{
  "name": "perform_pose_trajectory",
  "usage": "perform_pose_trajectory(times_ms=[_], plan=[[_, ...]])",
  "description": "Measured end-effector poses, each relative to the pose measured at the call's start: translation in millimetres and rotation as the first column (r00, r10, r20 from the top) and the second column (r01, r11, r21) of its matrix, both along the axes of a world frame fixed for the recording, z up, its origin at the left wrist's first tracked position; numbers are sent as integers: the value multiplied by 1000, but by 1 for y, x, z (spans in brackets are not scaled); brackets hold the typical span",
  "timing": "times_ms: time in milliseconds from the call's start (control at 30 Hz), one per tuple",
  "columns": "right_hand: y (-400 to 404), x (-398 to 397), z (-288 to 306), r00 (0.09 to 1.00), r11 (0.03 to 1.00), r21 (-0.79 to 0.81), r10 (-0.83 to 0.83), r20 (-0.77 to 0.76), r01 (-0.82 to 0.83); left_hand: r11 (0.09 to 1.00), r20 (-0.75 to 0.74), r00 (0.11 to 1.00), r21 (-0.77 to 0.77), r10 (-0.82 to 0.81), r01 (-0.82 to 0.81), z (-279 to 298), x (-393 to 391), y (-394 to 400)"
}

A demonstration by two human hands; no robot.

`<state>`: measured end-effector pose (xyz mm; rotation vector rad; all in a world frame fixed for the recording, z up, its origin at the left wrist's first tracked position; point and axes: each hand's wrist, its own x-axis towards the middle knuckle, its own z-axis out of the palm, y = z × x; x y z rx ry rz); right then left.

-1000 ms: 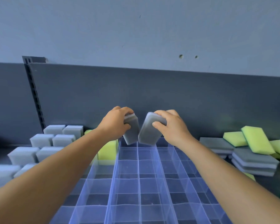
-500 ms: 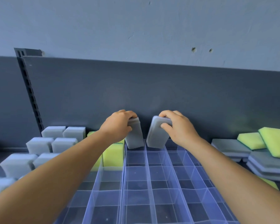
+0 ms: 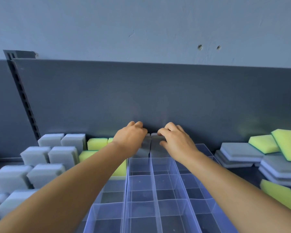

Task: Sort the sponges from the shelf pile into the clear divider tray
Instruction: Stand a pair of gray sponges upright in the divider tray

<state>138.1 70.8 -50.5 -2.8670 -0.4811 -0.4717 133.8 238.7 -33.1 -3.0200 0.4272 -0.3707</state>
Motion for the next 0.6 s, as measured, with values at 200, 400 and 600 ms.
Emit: perform_pose_trajectory(times_ms=[200,400,600], plan=[[-3,-4,4,999,1000,-12,21,-44,-22,997,-6,999,55,45,-45,1,-4,-5],[-20,-25,15,998,999,27,25,-52,-24,999,9,1000,-44,9,-8,10,-21,-22],[-61,-61,29,999,1000,-15,-23,-46,22,992,57,991,-45,-117,120,18,-45,-68]])
